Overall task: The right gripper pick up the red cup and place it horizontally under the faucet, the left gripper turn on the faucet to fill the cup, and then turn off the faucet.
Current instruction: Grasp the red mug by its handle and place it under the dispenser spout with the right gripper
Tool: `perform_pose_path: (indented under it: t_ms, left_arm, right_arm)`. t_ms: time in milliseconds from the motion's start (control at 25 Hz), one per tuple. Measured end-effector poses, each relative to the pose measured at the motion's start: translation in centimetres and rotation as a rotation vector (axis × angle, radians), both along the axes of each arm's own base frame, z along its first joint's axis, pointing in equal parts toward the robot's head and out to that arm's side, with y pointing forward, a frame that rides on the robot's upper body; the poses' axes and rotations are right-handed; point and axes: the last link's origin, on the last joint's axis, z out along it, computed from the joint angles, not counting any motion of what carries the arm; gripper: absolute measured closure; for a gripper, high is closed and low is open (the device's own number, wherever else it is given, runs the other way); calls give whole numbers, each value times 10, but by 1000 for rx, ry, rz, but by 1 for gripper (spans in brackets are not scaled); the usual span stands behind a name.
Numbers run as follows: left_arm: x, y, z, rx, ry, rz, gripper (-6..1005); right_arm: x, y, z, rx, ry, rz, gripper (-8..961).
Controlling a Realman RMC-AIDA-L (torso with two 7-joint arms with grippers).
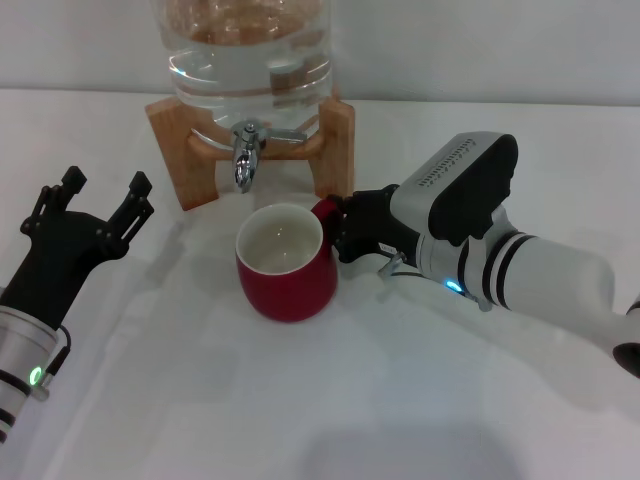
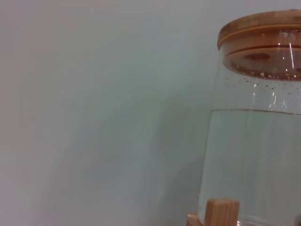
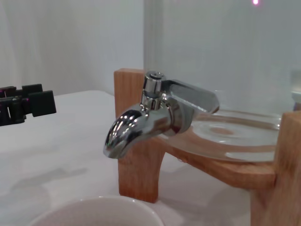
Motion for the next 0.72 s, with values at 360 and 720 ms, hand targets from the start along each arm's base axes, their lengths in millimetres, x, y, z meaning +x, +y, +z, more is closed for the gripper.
perform_pose_path:
  t_ms: [360, 720]
  left_arm:
    - [1, 1, 0, -1, 0, -5, 117]
    - [3, 3, 0, -2, 1, -9, 117]
  right_arm:
    - [4, 5, 4, 22, 13, -30, 827]
    - [5, 8, 6, 28, 6, -42, 828]
